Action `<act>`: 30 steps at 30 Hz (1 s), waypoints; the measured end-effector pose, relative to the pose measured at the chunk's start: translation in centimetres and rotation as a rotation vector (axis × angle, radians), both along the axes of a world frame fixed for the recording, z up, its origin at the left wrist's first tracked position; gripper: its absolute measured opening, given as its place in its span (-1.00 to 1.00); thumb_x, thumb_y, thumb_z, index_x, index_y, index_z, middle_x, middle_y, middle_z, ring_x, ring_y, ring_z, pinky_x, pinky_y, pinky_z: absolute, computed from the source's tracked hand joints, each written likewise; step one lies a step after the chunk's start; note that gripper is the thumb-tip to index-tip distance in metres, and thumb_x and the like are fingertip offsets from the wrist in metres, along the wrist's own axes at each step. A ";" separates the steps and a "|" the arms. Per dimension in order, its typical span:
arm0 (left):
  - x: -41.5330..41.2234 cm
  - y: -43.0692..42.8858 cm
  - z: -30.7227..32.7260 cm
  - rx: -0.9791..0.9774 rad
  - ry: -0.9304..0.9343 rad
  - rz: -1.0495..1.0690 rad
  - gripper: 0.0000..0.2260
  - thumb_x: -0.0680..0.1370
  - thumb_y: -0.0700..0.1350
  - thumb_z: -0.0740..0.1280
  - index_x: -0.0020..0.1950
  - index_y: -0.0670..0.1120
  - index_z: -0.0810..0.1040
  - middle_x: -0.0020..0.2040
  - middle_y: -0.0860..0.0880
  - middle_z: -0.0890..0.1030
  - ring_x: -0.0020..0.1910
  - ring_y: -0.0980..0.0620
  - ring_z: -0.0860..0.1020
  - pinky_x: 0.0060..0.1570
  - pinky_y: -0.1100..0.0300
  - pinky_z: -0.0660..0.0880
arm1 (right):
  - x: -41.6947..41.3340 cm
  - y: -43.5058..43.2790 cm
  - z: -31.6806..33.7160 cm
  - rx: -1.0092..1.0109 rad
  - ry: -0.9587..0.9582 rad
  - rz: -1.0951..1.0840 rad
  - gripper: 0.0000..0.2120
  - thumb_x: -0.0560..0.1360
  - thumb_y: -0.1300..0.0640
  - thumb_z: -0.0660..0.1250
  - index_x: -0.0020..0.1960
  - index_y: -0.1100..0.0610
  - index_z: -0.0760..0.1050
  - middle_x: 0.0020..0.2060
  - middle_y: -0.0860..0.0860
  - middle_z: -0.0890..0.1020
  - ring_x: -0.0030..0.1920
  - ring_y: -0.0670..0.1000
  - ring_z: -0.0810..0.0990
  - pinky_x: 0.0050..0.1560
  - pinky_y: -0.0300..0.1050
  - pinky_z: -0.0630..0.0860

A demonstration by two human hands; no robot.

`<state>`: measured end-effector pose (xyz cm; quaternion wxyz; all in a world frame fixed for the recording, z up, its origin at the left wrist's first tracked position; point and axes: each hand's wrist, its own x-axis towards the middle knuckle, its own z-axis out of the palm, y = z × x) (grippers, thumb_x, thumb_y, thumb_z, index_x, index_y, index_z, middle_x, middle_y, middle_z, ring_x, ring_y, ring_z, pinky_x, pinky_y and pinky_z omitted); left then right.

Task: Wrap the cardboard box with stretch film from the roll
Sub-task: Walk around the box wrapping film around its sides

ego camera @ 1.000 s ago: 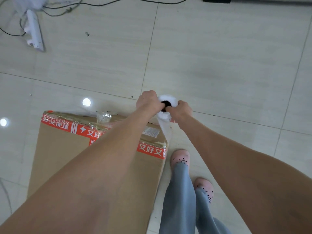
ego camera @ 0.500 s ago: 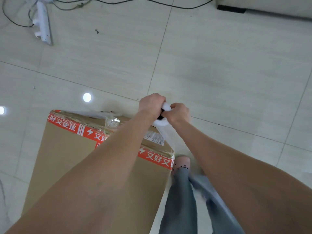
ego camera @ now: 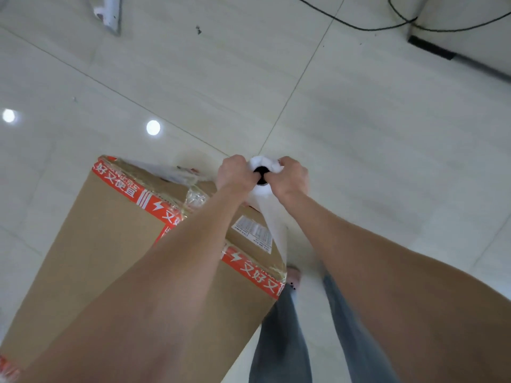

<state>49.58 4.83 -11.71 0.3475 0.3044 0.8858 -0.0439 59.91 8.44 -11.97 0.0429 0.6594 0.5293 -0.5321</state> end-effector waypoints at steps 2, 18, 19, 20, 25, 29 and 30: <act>-0.9 -0.5 0.0 -0.009 0.022 0.011 -0.80 0.46 -0.06 0.38 -0.22 -0.13 0.42 -0.25 -0.05 0.50 -0.26 -0.04 0.52 -0.41 0.20 0.38 | -1.2 0.6 0.1 0.024 -0.001 0.104 -0.60 0.42 0.12 0.37 0.25 0.00 0.48 0.06 0.03 0.60 0.01 0.10 0.58 -0.14 -0.14 0.48; -2.1 0.0 1.3 0.151 0.110 0.121 -0.87 0.43 -0.22 0.29 -0.04 -0.16 0.45 -0.08 -0.11 0.50 -0.13 -0.12 0.51 -0.24 0.07 0.45 | -4.2 2.5 1.4 0.262 -0.052 0.626 -0.75 0.50 0.19 0.26 0.17 0.11 0.45 0.10 0.08 0.47 0.01 0.14 0.50 -0.18 -0.11 0.29; -2.3 0.0 1.2 0.142 0.098 0.226 -0.86 0.43 -0.21 0.32 -0.04 -0.16 0.44 -0.07 -0.10 0.52 -0.12 -0.11 0.52 -0.26 0.09 0.43 | -4.6 2.7 1.4 0.249 -0.051 0.635 -0.73 0.50 0.19 0.27 0.20 0.12 0.43 0.13 0.08 0.45 0.06 0.14 0.50 -0.17 -0.11 0.30; -2.4 0.0 1.1 0.128 0.079 0.332 -0.84 0.44 -0.18 0.35 -0.02 -0.16 0.45 -0.05 -0.10 0.54 -0.10 -0.11 0.53 -0.26 0.10 0.43 | -4.9 2.9 1.4 0.211 -0.058 0.623 -0.70 0.50 0.17 0.30 0.23 0.13 0.41 0.15 0.09 0.45 0.09 0.14 0.49 -0.15 -0.11 0.31; -2.8 0.6 0.9 0.070 -0.022 0.593 -0.65 0.46 -0.10 0.41 0.15 -0.20 0.41 0.09 -0.16 0.55 0.06 -0.14 0.55 -0.11 0.09 0.49 | -5.3 4.0 1.0 0.091 -0.073 0.581 -0.65 0.52 0.06 0.29 0.25 0.17 0.36 0.14 0.14 0.49 0.11 0.17 0.51 -0.13 -0.10 0.33; -3.4 1.5 1.2 0.068 0.101 0.307 -0.69 0.50 -0.18 0.34 0.20 -0.16 0.38 0.15 -0.14 0.44 0.06 -0.16 0.52 -0.17 0.08 0.39 | -6.2 4.6 0.8 0.138 -0.065 0.643 -0.68 0.50 0.04 0.31 0.17 0.17 0.39 0.03 0.12 0.55 -0.06 0.14 0.52 -0.21 -0.11 0.32; -3.7 1.8 1.3 0.085 0.113 0.230 -0.70 0.50 -0.20 0.32 0.21 -0.15 0.39 0.14 -0.14 0.43 0.05 -0.15 0.52 -0.18 0.08 0.40 | -6.4 4.7 0.8 0.142 -0.072 0.652 -0.69 0.49 0.03 0.31 0.15 0.17 0.40 0.01 0.12 0.56 -0.11 0.13 0.52 -0.23 -0.11 0.33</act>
